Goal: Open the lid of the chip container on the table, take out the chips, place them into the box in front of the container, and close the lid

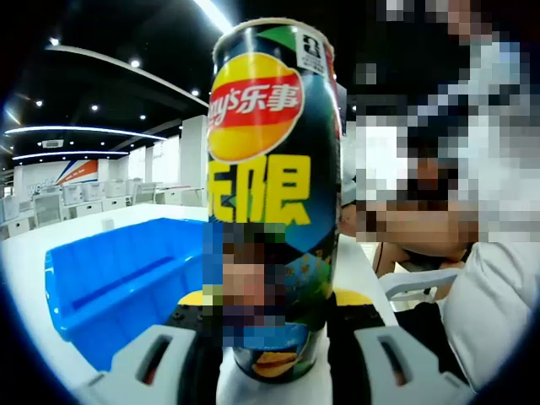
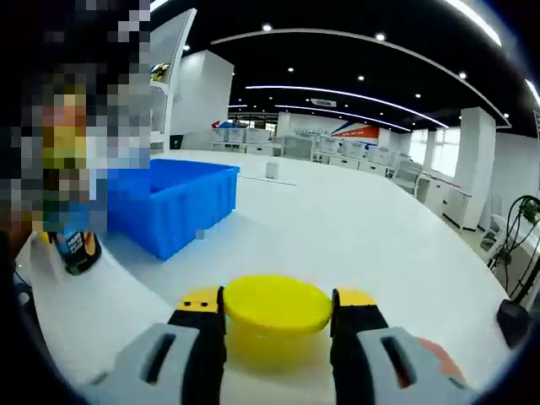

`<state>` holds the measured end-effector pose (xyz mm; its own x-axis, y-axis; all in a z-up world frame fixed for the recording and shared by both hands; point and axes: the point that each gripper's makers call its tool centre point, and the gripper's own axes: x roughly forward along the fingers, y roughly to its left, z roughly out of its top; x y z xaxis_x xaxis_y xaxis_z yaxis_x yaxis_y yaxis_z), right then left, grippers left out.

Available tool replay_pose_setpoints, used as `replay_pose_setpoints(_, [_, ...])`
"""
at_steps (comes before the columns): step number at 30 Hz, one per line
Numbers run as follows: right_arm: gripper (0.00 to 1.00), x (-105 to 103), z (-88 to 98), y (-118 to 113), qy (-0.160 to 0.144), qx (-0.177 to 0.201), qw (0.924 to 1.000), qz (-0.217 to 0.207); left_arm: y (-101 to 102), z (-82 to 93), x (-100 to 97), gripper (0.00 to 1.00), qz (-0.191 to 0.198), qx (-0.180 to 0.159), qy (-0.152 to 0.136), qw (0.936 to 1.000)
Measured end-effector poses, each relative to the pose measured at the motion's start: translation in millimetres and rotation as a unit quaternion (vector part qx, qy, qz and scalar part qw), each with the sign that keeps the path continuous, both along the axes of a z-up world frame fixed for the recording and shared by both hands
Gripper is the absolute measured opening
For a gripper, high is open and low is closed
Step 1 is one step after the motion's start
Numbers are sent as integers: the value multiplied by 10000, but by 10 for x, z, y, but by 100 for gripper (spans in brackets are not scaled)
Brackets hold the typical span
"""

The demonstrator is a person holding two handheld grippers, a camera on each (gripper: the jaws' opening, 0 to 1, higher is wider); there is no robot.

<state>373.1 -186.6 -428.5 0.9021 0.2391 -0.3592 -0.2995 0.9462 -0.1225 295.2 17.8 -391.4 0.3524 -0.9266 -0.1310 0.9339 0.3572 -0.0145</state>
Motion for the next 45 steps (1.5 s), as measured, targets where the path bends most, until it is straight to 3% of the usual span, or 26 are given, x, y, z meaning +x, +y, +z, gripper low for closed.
replay_pose_setpoints(2, [46, -36, -9, 9, 126, 192, 9997, 7, -2, -1, -5, 49, -11, 8, -8, 10000])
replay_pose_setpoints(9, [52, -133, 41, -29, 221, 178, 9996, 80, -1, -2, -9, 49, -23, -33, 18, 10000])
replay_pose_setpoints(14, [55, -208, 246, 12, 15, 197, 9997, 160, -3, -4, -11, 49, -26, -33, 44, 10000])
replay_pose_setpoints(20, [55, -398, 950, 315, -204, 254, 9966, 759, -7, -10, -16, 49, -54, 9, 92, 9999])
replay_pose_setpoints(21, [53, -457, 1257, 477, -344, 570, 9925, 1024, -8, -10, -16, 49, -51, 2, 95, 9999])
replay_pose_setpoints(24, [51, -664, 1937, 898, -544, 758, 9789, 1818, -8, -9, -19, 49, -49, -44, 101, 9999])
replay_pose_setpoints(25, [50, -731, 2103, 1037, -591, 698, 9740, 2075, -9, -9, -20, 49, -52, -51, 105, 9999])
replay_pose_setpoints(27, [50, -925, 2322, 1424, -508, 196, 9610, 2712, -9, -9, -22, 49, -59, -43, 104, 9999])
replay_pose_setpoints(30, [46, -1183, 2388, 1941, -233, -393, 9371, 3460, -11, -7, -23, 49, -61, -55, 110, 9999])
replay_pose_setpoints(31, [42, -1226, 2390, 2058, -187, -497, 9325, 3572, -11, -7, -23, 49, -60, -59, 112, 9999])
replay_pose_setpoints(34, [35, -1320, 2245, 2419, 147, -1108, 9136, 3909, -10, -6, -23, 49, -52, -73, 126, 9999])
replay_pose_setpoints(36, [34, -1263, 2181, 2526, 207, -1458, 9095, 3887, -10, -7, -24, 49, -53, -74, 136, 9999])
replay_pose_setpoints(38, [27, -1240, 2153, 2637, 330, -1449, 9084, 3908, -11, -7, -28, 49, -67, -51, 145, 9999])
replay_pose_setpoints(40, [26, -1188, 2076, 2657, 491, -1703, 9034, 3905, -11, -9, -30, 49, -80, -18, 152, 9999])
replay_pose_setpoints(42, [25, -1173, 2036, 2677, 595, -1763, 9040, 3849, -10, -10, -35, 49, -86, 12, 159, 9998])
replay_pose_setpoints(45, [24, -1192, 1948, 2691, 867, -1943, 8965, 3887, -9, -12, -39, 49, -87, 37, 155, 9998])
